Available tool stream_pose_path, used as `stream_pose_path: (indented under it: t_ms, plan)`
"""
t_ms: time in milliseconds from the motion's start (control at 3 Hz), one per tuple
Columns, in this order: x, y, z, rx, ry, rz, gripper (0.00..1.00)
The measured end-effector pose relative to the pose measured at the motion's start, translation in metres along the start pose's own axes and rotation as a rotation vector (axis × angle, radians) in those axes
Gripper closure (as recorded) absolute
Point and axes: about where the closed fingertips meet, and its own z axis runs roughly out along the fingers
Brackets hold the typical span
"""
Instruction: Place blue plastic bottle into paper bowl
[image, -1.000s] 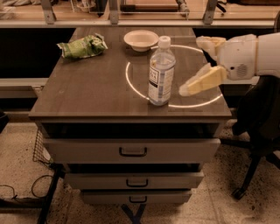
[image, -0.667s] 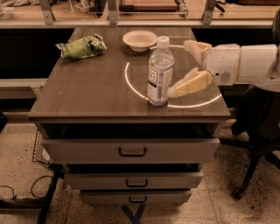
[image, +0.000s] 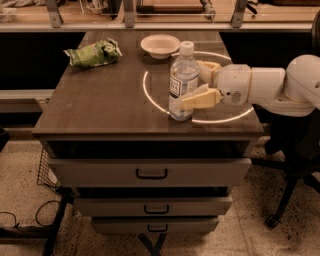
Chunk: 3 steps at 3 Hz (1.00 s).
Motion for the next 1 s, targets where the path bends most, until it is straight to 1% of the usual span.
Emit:
stream_pose_path:
  t_ms: [333, 1000]
  plan:
    - [0.0015, -0.0014, 0.0166, -0.049, -0.033, 0.038, 0.42]
    - [-0.0002, 0.0008, 0.0211, -0.057, -0.033, 0.035, 0.87]
